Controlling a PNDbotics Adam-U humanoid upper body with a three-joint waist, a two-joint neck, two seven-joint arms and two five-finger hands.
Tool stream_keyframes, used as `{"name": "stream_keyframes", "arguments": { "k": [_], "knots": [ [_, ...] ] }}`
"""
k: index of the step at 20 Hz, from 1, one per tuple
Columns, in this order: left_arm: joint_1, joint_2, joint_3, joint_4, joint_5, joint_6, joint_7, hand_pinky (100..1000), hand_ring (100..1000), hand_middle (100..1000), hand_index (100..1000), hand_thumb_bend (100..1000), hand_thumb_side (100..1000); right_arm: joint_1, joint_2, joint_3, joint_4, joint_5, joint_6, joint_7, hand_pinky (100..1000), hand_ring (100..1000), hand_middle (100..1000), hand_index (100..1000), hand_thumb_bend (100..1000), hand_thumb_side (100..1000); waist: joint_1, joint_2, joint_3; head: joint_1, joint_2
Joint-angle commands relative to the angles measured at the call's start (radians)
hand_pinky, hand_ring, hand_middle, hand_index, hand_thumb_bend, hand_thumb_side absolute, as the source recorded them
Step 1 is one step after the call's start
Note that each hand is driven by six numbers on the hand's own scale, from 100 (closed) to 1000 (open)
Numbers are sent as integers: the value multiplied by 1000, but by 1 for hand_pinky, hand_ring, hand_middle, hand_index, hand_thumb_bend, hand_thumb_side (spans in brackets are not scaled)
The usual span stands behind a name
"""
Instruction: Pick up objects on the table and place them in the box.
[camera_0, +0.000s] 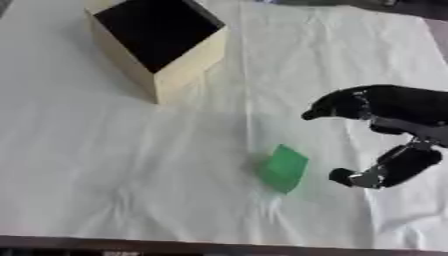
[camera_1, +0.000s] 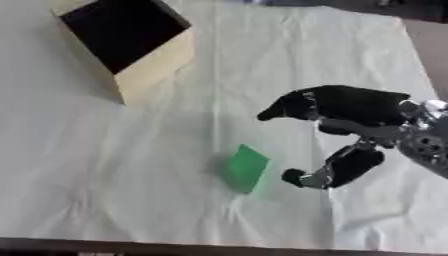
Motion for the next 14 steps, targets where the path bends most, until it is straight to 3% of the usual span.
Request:
{"name": "stream_keyframes", "arguments": {
  "k": [1,14],
  "knots": [
    [-10,9,-2,-15,4,0,-6,568,582,760,740,263,690,-33,7,13,-14,-20,22,46,858,908,818,958,358,465,4,-15,2,-4,3],
    [-13,5,-7,-15,9,0,-14,567,582,761,738,259,691,-95,102,74,-14,-30,106,187,861,913,820,963,344,514,1,-11,17,-6,0]
  ]
}}
